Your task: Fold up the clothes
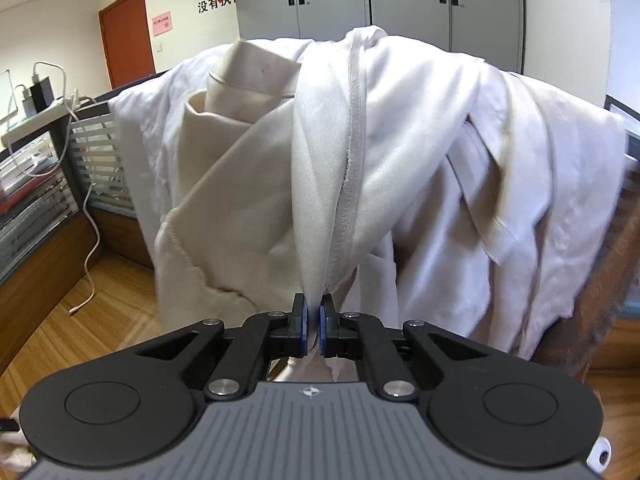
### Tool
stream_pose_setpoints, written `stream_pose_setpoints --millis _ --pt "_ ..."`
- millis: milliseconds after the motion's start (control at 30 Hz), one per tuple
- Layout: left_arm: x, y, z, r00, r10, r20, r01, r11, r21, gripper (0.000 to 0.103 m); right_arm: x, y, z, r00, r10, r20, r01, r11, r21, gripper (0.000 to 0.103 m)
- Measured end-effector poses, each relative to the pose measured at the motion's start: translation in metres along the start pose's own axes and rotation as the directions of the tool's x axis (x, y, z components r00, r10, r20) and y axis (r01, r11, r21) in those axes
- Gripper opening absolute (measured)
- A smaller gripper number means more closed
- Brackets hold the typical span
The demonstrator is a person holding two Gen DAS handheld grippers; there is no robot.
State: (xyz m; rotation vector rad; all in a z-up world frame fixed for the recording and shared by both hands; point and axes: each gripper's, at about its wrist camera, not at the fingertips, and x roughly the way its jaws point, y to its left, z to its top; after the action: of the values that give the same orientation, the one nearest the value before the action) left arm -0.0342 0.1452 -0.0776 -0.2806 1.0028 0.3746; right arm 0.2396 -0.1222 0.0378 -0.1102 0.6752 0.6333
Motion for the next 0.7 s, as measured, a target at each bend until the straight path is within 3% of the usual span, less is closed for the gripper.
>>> stream_pose_setpoints --millis 133,267,467,700 --pt "0.008 -0.008 0.003 1.0 -0.029 -0.008 0.029 0.999 0.027 0.075 -0.028 0.001 -0.027 0.999 -0.021 -0.028 0.021 1.0 0.014 0.006" --pt "0.015 -0.016 0.001 0.999 -0.044 -0.013 0.045 0.996 0.076 0.076 -0.042 -0.001 -0.065 0.993 -0.038 -0.111 0.043 0.998 0.048 0.006" --pt "0.023 -0.011 -0.009 0.999 -0.019 -0.026 0.022 0.995 0.099 0.076 -0.046 0.0 -0.137 0.956 -0.047 -0.289 0.074 0.994 0.084 0.01" --pt "0.032 0.012 -0.016 0.998 0.035 -0.047 -0.032 0.998 0.052 0.076 -0.035 0.015 -0.154 0.943 -0.046 -0.329 0.07 0.996 0.063 0.024"
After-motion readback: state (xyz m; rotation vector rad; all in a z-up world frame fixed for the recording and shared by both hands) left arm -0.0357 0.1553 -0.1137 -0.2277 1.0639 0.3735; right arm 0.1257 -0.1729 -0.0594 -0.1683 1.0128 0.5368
